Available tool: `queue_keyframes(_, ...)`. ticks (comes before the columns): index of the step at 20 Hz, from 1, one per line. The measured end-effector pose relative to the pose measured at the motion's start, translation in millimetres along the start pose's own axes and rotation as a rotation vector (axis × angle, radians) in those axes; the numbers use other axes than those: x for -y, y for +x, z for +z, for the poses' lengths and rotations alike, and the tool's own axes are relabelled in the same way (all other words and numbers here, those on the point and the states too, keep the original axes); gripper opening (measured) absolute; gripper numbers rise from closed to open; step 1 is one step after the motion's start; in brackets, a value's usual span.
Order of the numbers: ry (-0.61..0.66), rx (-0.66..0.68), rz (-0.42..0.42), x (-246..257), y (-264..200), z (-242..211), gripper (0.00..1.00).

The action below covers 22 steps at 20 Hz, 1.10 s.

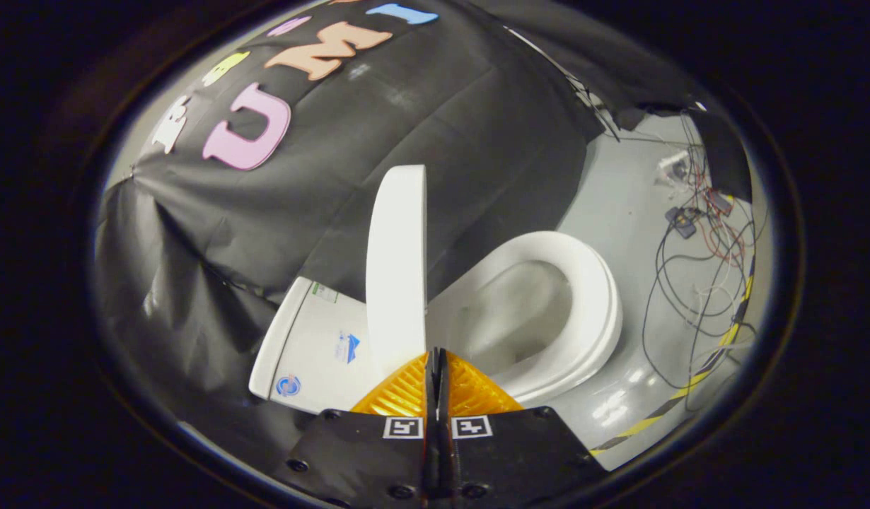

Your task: Open the toilet lid.

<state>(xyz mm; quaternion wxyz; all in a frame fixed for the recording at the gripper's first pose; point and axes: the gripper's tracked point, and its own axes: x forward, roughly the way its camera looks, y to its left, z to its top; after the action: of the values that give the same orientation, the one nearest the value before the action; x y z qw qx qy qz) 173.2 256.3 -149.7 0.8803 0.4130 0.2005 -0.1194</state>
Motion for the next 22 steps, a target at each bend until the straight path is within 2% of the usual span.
queue_keyframes(15, -0.250, 0.127, -0.116, -54, -5, 5, 0.01)
queue_keyframes(22, -0.359, 0.139, -0.184, -69, -4, 4, 0.01)
